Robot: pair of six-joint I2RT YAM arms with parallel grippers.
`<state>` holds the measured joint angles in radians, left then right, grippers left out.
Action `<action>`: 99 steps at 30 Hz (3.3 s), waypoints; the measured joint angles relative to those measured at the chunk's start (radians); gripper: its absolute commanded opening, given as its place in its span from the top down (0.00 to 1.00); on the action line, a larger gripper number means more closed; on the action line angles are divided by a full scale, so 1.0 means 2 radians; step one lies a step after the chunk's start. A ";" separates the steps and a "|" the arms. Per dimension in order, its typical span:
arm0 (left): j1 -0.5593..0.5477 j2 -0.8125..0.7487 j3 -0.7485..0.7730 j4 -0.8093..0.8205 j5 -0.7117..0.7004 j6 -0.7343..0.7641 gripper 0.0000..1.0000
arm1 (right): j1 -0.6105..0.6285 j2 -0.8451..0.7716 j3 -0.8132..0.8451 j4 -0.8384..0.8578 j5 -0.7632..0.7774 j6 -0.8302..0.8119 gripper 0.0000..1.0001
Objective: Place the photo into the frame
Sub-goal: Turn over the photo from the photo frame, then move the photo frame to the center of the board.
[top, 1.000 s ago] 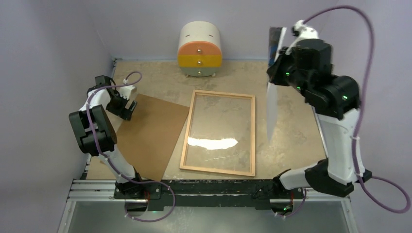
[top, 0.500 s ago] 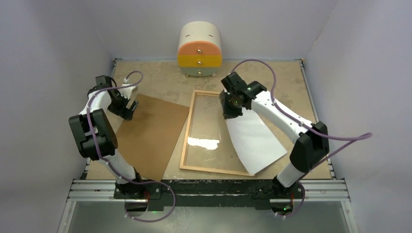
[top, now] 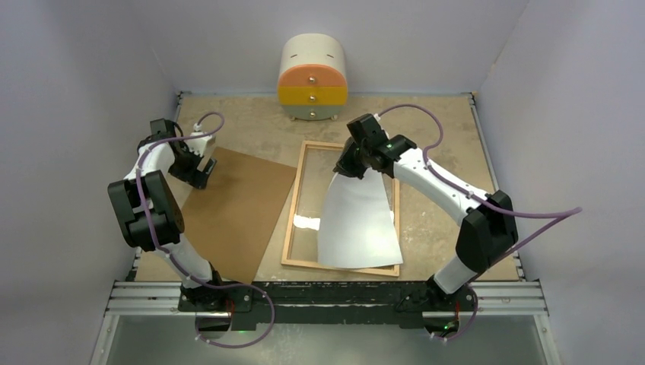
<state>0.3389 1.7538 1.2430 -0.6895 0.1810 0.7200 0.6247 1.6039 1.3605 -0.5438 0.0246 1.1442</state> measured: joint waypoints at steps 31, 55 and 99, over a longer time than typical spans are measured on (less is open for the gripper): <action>0.000 0.000 -0.013 0.010 -0.011 0.011 0.05 | 0.008 0.093 0.076 -0.026 0.096 -0.004 1.00; 0.000 0.000 -0.014 0.011 -0.019 0.018 0.00 | 0.020 0.146 0.114 -0.038 0.059 -0.070 0.01; 0.022 0.000 -0.014 0.027 -0.044 0.020 0.00 | 0.183 0.311 0.195 -0.011 0.069 -0.093 1.00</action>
<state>0.3832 1.7538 1.2152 -0.6350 0.0937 0.7605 0.9913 2.2250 1.7500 -0.5667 0.1623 0.9573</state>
